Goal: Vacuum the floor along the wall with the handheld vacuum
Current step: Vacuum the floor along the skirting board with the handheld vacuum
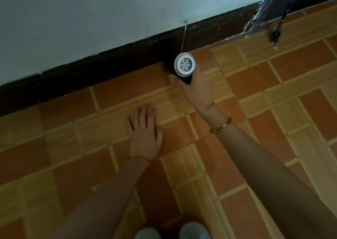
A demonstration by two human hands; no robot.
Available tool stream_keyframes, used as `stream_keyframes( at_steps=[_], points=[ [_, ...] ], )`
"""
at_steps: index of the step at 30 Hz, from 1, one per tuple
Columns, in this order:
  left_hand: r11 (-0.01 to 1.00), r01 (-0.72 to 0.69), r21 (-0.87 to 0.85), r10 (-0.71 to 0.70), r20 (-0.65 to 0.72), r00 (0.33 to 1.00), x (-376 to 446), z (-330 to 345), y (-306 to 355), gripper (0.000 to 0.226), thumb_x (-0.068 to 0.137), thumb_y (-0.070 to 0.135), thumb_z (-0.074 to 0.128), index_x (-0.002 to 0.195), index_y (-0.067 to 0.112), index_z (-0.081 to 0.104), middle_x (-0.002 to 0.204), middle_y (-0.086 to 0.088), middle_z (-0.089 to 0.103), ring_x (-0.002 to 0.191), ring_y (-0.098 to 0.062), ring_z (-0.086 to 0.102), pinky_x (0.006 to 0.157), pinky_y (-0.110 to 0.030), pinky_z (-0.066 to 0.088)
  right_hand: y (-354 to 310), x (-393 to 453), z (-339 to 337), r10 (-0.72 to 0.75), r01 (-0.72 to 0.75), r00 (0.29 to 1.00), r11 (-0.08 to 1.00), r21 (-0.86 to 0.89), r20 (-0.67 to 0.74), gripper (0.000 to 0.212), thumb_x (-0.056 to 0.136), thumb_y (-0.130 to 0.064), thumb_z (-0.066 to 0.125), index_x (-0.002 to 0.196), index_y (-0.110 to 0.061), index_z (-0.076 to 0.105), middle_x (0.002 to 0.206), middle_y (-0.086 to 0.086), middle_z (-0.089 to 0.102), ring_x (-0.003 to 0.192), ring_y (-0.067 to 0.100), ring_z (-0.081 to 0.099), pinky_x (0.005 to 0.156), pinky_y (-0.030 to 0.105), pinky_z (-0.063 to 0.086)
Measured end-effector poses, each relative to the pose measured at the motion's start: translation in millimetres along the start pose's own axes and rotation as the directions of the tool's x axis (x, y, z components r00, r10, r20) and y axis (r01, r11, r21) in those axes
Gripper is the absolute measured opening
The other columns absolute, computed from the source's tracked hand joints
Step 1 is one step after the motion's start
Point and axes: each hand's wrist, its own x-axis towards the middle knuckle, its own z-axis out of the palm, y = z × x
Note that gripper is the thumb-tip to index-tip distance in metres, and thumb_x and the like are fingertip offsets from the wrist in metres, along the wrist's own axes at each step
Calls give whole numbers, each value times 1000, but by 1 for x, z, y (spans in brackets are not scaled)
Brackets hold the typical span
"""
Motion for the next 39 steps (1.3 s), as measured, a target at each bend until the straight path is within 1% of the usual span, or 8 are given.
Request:
stream_keyframes(
  at_steps=[6, 11, 18, 21, 27, 34, 37, 39],
  points=[
    [1000, -10, -12, 10, -23, 1000, 1, 1, -2, 57, 94, 32, 42, 147, 13, 41, 154, -13, 38, 145, -31, 27, 119, -63, 15, -10, -12, 20, -140, 138, 988, 990, 41, 69, 72, 82, -54, 67, 137, -14, 45, 115, 3, 69, 97, 21, 67, 75, 39, 56],
    [1000, -9, -17, 9, -25, 1000, -1, 0, -1, 55, 94, 31, 44, 146, 13, 43, 154, -12, 38, 145, -30, 29, 120, -61, 13, 10, 8, -1, -16, 16, 1000, 999, 28, -18, 74, 81, -51, 70, 139, -13, 43, 115, 3, 68, 98, 16, 65, 74, 24, 50],
    [1000, -1, -8, 1, -5, 1000, 0, -1, 0, 55, 94, 32, 40, 146, 13, 42, 154, -11, 37, 145, -31, 29, 120, -61, 14, 37, 32, -25, 139, -145, 980, 989, -35, -140, 77, 79, -61, 65, 136, -12, 48, 116, 3, 68, 104, 20, 65, 76, 27, 50],
    [1000, -1, -19, 1, 1, 1000, 0, -2, 0, 55, 95, 33, 37, 146, 13, 43, 154, -12, 37, 145, -32, 29, 120, -62, 13, 25, 20, -18, 86, -86, 994, 996, 5, -65, 74, 78, -58, 68, 134, -14, 49, 113, -5, 66, 98, 11, 63, 77, 24, 49],
    [999, -5, -36, 5, 3, 1000, 0, -1, -1, 55, 95, 33, 35, 146, 14, 41, 153, -13, 38, 144, -32, 30, 119, -62, 13, 8, -23, -8, -71, 69, 980, 997, 19, 188, 67, 79, -57, 67, 132, -18, 51, 114, -3, 68, 99, 12, 64, 78, 30, 54],
    [999, -7, -33, 7, 2, 1000, -3, -2, 1, 52, 95, 26, 43, 144, 13, 42, 152, -13, 38, 143, -31, 29, 120, -62, 14, 32, -43, -44, 92, -91, 995, 995, -36, 37, 62, 81, -53, 68, 128, -14, 53, 104, -1, 70, 89, 12, 64, 62, 18, 42],
    [1000, -16, -1, 16, 24, 1000, -2, -4, 2, 52, 95, 27, 39, 145, 13, 39, 152, -13, 39, 143, -31, 31, 120, -62, 15, 32, -58, -52, 87, -85, 994, 996, -27, 64, 65, 81, -53, 69, 132, -16, 51, 107, -2, 70, 94, 13, 65, 71, 26, 51],
    [1000, -18, 4, 18, 42, 999, -2, -7, 0, 53, 96, 29, 33, 146, 12, 38, 151, -14, 40, 143, -31, 33, 119, -63, 16, 27, -71, -51, 70, -67, 988, 997, -26, 136, 67, 80, -56, 68, 132, -18, 51, 108, -3, 70, 95, 12, 65, 73, 23, 50]
  ],
)
